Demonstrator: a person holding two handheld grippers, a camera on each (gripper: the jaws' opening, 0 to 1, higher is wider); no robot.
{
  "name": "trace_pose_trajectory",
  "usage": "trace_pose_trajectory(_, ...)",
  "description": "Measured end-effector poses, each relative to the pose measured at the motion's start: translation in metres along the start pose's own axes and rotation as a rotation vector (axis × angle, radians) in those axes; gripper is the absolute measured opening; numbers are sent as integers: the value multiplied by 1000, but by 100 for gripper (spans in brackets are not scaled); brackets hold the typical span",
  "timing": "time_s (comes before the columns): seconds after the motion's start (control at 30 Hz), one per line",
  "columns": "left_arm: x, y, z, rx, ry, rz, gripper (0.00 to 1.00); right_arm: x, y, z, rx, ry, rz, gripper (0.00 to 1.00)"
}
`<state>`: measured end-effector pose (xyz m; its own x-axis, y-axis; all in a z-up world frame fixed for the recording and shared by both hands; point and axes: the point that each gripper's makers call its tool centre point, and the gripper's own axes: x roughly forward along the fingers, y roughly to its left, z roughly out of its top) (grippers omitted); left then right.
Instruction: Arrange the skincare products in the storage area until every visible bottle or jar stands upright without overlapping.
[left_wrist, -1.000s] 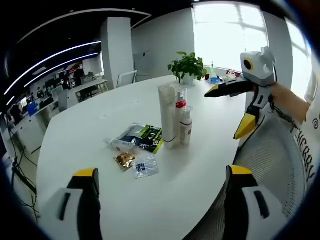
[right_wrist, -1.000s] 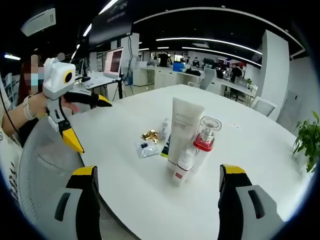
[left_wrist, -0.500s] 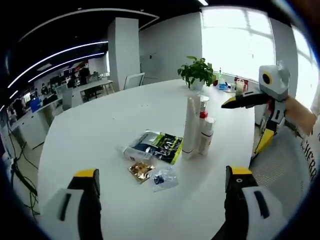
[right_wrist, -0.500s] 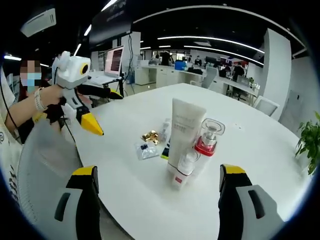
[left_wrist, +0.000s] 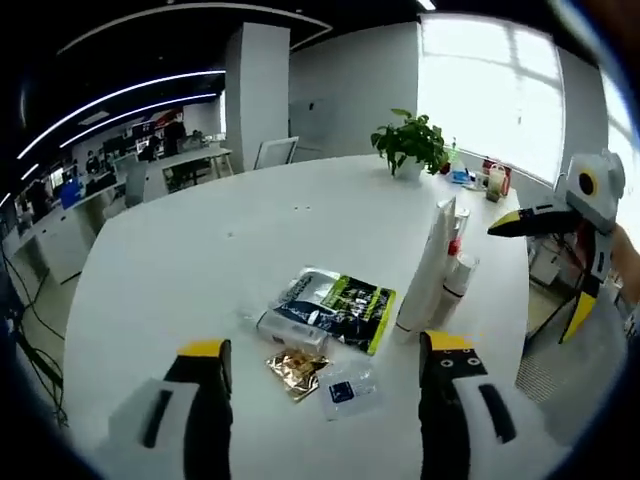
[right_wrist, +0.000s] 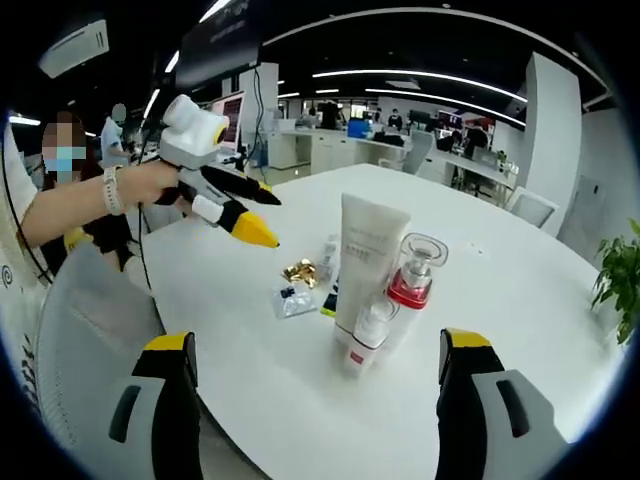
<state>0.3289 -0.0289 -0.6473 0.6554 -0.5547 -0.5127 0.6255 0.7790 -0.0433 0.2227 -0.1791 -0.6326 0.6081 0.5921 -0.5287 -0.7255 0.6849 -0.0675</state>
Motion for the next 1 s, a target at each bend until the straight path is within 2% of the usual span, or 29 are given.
trace_pose_trajectory(0.13,17,6,0,-55,3,-14,55,0,-1,-3,9,9,0,100)
trace_pose_trajectory(0.2,27,11,-4,-93,26,-14,53,0,-1,-5,10,13,1,100)
trace_pose_trajectory(0.27,38,20,-7,-97,47,0,51,0,-1,-6,11,16,1,100)
trace_pose_trajectory(0.4,53,26,-23,-141,115,15,44,1,-1,-9,14,22,-1,100)
trace_pose_trajectory(0.47,57,24,-28,-157,133,29,45,2,-1,-10,20,24,1,100)
trace_pose_trajectory(0.5,63,32,-31,-170,140,37,45,2,-1,-10,21,25,0,100)
trace_pose_trajectory(0.57,71,36,-33,-192,147,42,44,2,-2,-11,26,26,-1,100)
trace_pose_trajectory(0.8,89,43,-47,-256,179,68,42,1,-3,-17,42,33,-6,100)
trace_pose_trajectory(1.0,99,46,-46,-281,189,80,43,1,-5,-25,50,48,-9,100)
